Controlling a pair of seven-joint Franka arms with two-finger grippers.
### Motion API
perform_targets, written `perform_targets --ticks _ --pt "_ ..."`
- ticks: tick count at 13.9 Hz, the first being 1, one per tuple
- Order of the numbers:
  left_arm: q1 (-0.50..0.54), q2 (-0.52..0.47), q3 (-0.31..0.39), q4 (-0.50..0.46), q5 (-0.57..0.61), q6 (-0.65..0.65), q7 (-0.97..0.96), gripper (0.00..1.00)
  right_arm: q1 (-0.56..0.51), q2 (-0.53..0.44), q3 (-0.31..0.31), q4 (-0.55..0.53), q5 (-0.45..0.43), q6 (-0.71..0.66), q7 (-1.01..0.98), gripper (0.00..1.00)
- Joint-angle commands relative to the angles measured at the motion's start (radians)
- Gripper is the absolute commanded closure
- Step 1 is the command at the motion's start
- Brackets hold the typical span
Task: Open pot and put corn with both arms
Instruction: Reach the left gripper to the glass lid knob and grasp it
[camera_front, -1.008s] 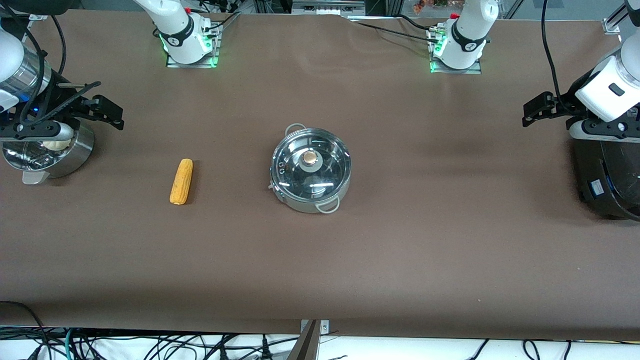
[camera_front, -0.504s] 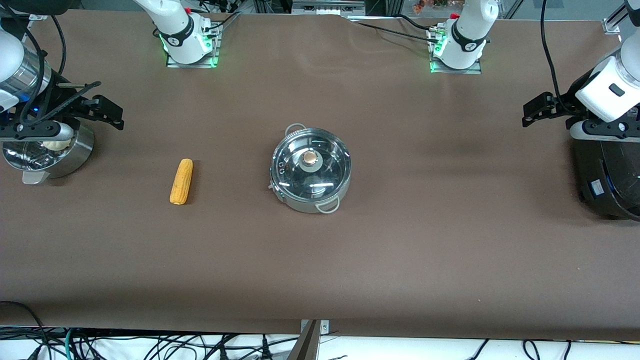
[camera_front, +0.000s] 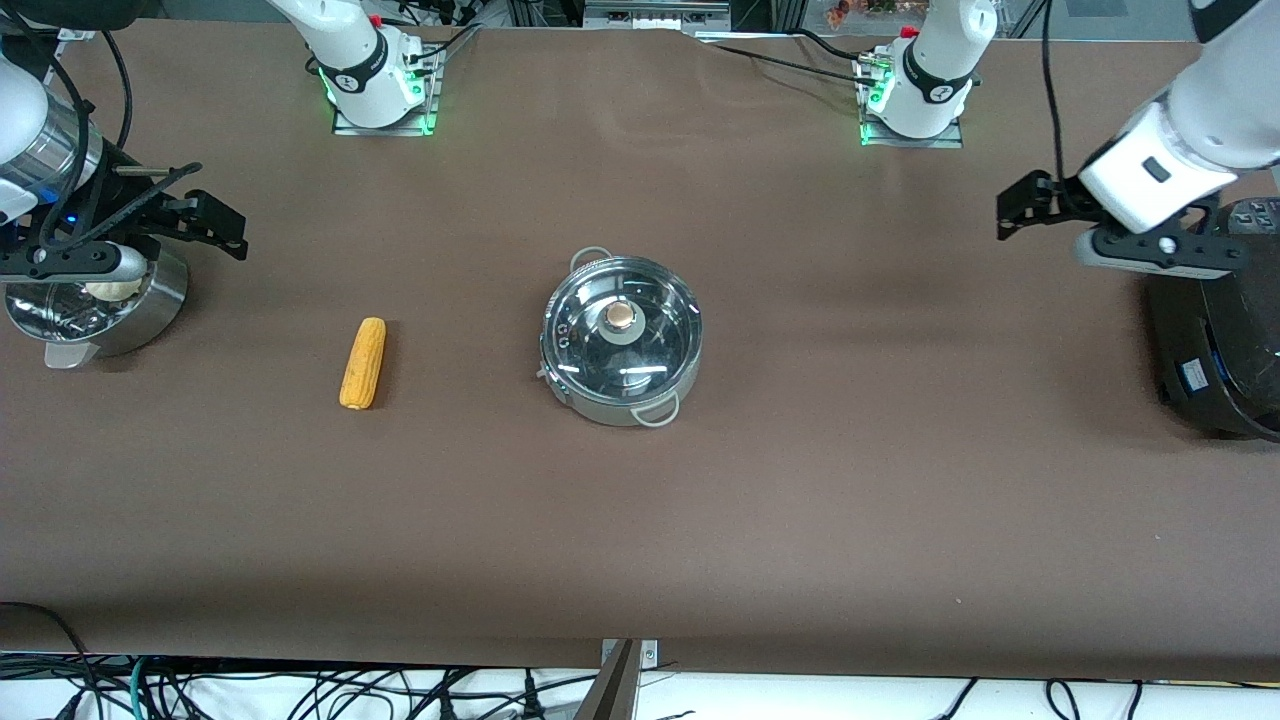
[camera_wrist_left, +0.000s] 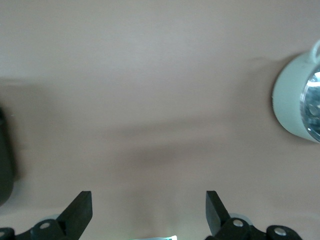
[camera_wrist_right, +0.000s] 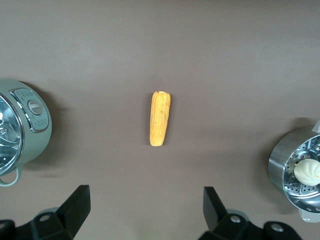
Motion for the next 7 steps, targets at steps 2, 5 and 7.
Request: perform_targets --ticks 2,5,7 --pt "-0.105 0.111 -0.016 0.099 -0.025 -0.017 -0.110 0.00 -0.006 0.002 0.004 0.014 -0.010 -0.001 0.000 0.00" --pt "-0.241 0.255 -0.016 0.234 -0.024 -0.017 -0.318 0.00 -0.006 0.000 0.004 0.014 -0.010 -0.003 -0.001 0.00" --pt "-0.309 0.349 -0.018 0.315 -0.028 -0.004 -0.397 0.00 -0.006 0.000 0.004 0.014 -0.009 -0.011 0.000 0.00"
